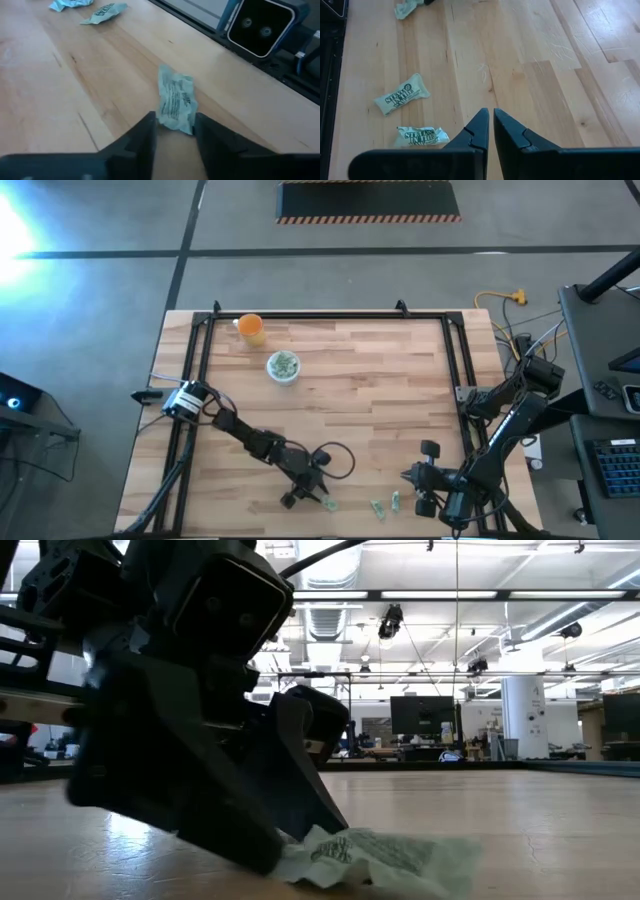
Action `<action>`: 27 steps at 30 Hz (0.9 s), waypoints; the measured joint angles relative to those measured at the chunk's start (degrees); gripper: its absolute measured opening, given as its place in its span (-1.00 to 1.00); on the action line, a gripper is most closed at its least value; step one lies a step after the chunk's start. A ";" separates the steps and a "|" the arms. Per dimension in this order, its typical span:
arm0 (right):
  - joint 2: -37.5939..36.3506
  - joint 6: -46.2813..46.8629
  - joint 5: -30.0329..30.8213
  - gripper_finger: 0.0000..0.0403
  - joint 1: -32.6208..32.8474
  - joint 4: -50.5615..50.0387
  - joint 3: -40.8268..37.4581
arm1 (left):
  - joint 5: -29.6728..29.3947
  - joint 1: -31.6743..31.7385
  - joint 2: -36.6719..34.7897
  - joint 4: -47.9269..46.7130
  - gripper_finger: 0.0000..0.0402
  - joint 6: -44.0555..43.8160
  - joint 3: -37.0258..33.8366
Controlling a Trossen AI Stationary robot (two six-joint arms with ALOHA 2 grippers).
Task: Pick and place Stevia / Truvia into bins
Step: Put the stevia packet into the transparent container
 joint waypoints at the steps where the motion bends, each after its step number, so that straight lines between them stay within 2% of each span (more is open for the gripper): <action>1: 0.00 0.00 0.01 -0.91 0.00 0.00 0.00 | -0.02 0.01 0.00 -0.05 -0.49 0.00 0.00; 6: 0.00 0.00 0.01 -0.91 0.00 0.06 0.00 | -0.02 0.27 -0.04 -0.44 -0.84 -0.07 -0.02; 9: 0.00 0.00 0.01 -0.91 0.00 0.10 -0.03 | 0.22 0.44 -0.07 -0.51 -0.96 -0.02 -0.07; 23: 0.00 -0.08 1.32 -0.91 0.00 0.26 -0.66 | -0.59 0.49 -1.28 -1.36 -0.99 1.41 -0.62; 27: 0.02 -0.26 1.36 -0.91 0.00 0.44 -0.66 | -4.00 0.47 -3.44 -2.99 -1.00 2.13 -2.08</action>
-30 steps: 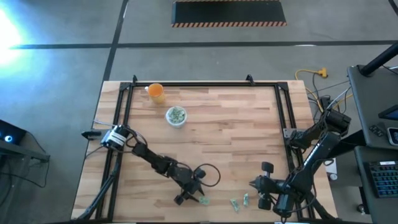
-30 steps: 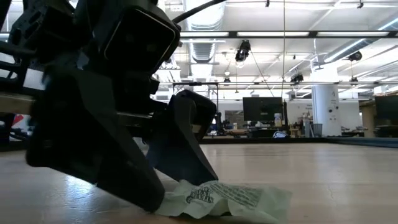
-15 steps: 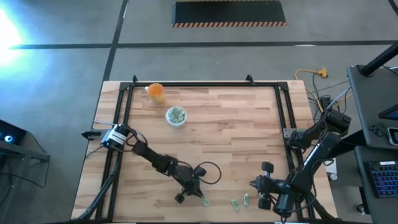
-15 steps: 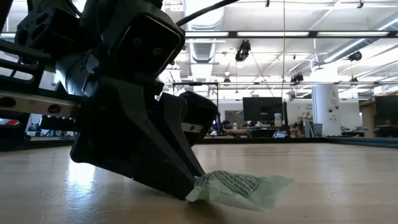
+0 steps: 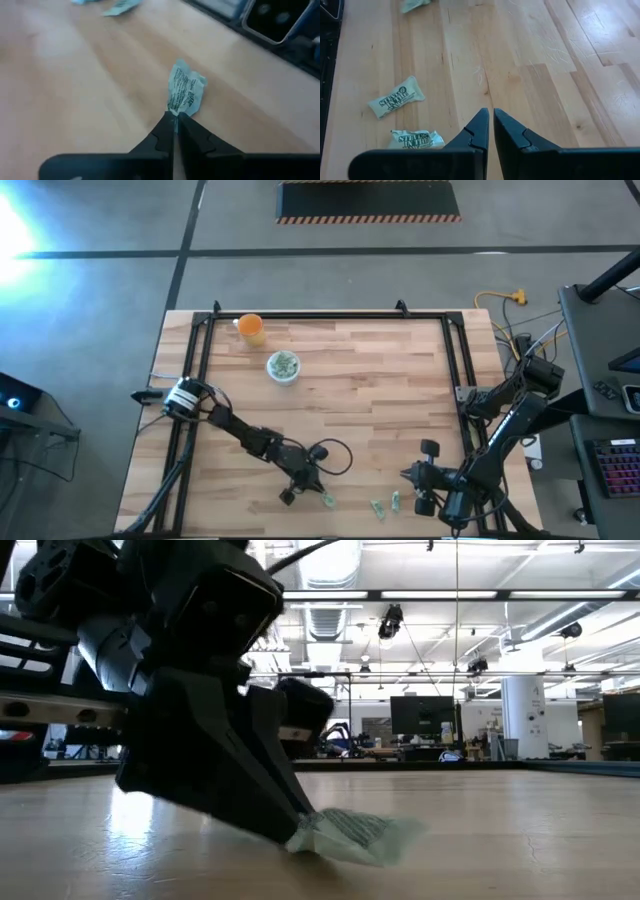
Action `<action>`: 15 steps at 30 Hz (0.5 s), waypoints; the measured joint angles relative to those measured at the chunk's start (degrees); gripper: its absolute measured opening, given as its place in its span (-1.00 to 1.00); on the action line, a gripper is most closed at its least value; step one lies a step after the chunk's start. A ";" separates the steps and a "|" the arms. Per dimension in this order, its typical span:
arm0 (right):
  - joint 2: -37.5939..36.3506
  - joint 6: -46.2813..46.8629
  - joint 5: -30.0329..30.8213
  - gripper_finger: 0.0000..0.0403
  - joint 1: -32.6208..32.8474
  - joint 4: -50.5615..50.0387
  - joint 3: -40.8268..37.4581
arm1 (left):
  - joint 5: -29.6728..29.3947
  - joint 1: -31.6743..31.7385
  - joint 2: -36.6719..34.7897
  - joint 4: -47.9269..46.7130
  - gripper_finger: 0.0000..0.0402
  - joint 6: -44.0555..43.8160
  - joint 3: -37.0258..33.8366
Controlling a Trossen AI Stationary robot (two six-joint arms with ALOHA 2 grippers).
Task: Pick and place Stevia / Truvia into bins
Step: Put the stevia packet into the transparent container
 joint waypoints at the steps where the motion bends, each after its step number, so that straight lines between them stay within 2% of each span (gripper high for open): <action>1: 0.00 0.00 0.03 -0.91 0.00 0.00 -0.02 | -1.42 0.01 -0.68 -0.06 -1.00 0.13 -0.64; 7: 0.02 -0.20 0.15 -0.91 0.00 0.27 -0.33 | -12.53 -0.76 -6.46 0.63 -1.00 0.58 -5.62; 15: 0.02 -0.20 0.15 -0.91 0.00 0.82 -0.92 | -35.79 -3.27 -16.24 0.67 -1.00 0.55 -13.78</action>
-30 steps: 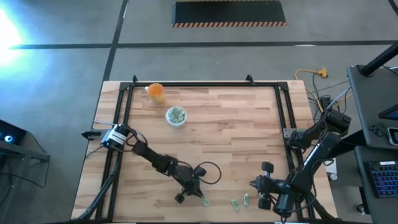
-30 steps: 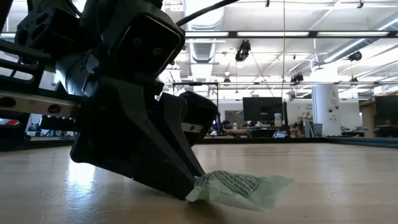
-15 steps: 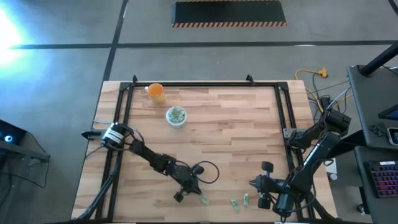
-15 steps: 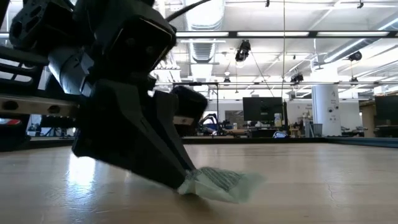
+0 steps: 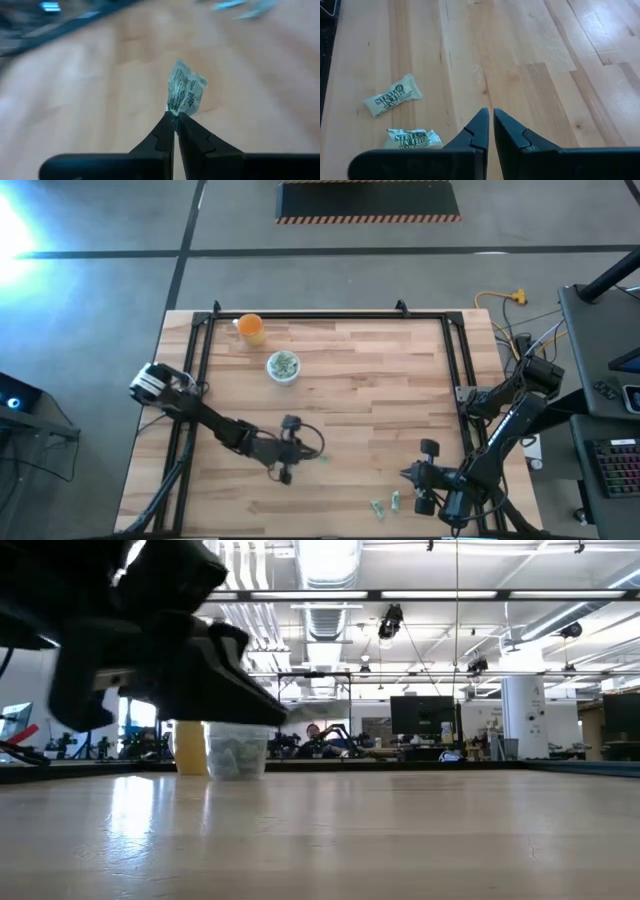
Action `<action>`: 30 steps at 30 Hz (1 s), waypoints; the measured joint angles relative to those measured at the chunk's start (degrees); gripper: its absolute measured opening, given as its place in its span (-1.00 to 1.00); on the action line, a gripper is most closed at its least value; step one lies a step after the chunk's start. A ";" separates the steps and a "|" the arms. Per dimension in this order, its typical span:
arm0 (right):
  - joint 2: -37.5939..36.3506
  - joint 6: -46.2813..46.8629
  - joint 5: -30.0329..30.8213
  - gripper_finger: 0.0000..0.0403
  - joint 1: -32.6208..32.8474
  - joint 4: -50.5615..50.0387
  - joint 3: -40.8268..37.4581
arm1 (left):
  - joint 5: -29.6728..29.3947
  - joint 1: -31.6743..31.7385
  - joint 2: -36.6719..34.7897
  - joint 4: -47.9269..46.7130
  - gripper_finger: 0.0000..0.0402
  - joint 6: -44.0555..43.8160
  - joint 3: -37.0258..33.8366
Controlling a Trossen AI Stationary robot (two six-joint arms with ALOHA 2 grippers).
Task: Pick and place Stevia / Truvia into bins
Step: Put the stevia packet into the transparent container
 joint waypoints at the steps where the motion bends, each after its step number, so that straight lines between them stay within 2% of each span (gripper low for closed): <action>1: 0.00 0.00 0.00 -0.91 0.00 -0.04 -0.06 | -3.95 -0.45 -1.49 -0.30 -1.00 0.01 -1.21; 5: 0.00 0.00 0.00 -0.91 0.00 0.26 -0.26 | -19.46 -1.24 -7.94 -3.51 -1.00 0.44 -4.94; 10: 0.00 0.00 -0.02 -0.91 0.00 0.63 -0.29 | -35.86 -0.93 -16.68 -16.13 -1.00 0.37 -6.55; 13: 0.00 0.00 0.00 -0.91 0.00 0.69 -0.35 | -40.56 0.50 -22.21 -23.20 -1.00 0.34 -6.54; 20: 0.00 0.00 -0.02 -0.91 0.00 1.12 -0.59 | -39.36 9.40 -31.58 -31.92 -1.00 0.44 -7.28; 27: 0.00 0.00 -0.04 -0.91 -0.01 1.29 -0.81 | -27.14 21.62 -33.27 -33.25 -1.00 0.41 -8.73; 30: 0.00 0.00 -0.04 -0.91 -0.01 1.46 -0.88 | -23.30 24.67 -32.47 -33.32 -1.00 0.05 -9.11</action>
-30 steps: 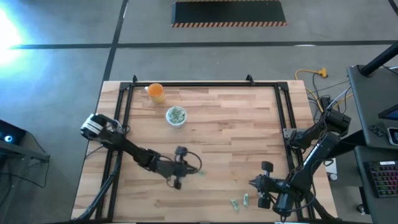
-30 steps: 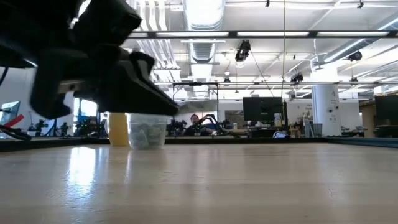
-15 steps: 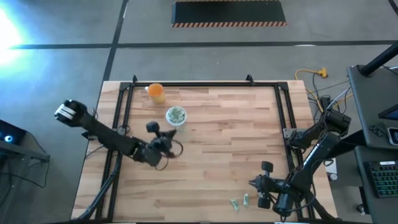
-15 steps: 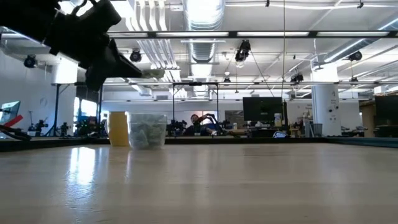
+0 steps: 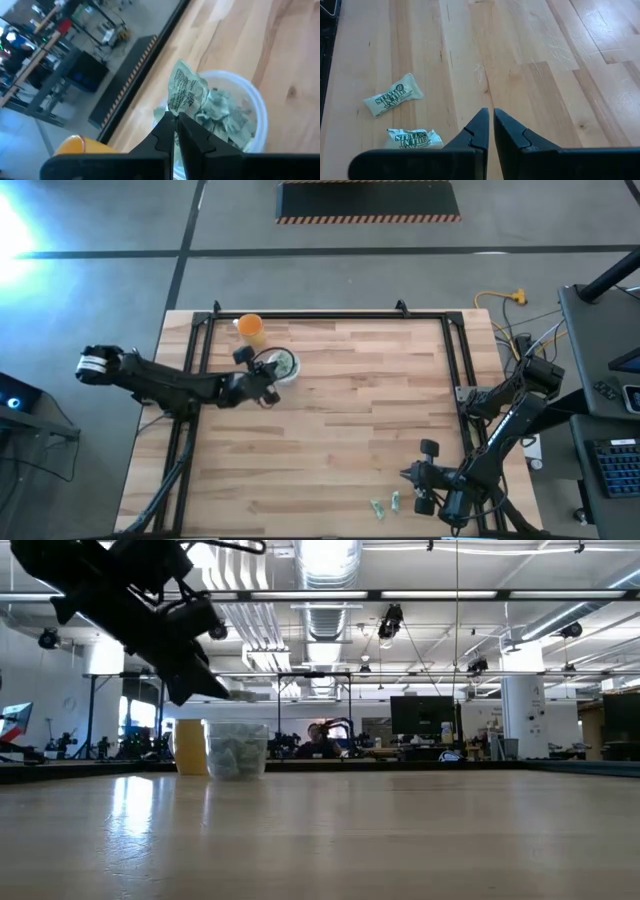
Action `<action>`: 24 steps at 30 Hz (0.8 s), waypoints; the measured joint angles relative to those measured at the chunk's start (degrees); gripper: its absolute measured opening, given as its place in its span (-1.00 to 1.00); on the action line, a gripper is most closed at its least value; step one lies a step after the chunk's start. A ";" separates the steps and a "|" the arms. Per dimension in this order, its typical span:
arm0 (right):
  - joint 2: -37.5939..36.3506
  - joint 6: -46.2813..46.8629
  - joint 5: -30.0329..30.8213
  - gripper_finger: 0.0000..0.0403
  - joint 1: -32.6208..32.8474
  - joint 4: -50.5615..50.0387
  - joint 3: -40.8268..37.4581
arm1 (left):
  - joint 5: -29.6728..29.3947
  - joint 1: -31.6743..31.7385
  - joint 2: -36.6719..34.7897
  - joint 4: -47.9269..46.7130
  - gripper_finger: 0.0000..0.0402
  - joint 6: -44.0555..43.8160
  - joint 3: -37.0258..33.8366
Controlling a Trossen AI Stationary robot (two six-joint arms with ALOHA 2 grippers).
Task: Pick and place Stevia / Truvia into bins
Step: Put the stevia packet into the transparent container
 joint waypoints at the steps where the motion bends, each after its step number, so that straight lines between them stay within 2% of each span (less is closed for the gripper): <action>1: 0.00 0.00 0.00 -0.91 0.01 -0.06 -0.01 | 0.37 0.42 0.37 0.03 -1.00 -0.07 -0.01; 7: 0.00 0.00 0.00 -0.91 0.00 0.03 -0.11 | 0.80 0.53 2.21 0.22 -1.00 -0.07 0.18; 10: 0.00 0.00 0.00 -0.91 0.00 0.20 -0.18 | 0.74 0.57 2.88 0.28 -0.93 -0.07 0.18; 20: -0.02 0.68 -0.42 -0.91 0.01 0.90 -0.81 | 0.60 0.63 3.44 0.31 -0.34 -0.06 0.54; 24: -0.02 3.38 -5.74 -0.91 0.05 1.71 -0.86 | 0.51 0.23 2.84 0.30 -0.20 -0.09 0.84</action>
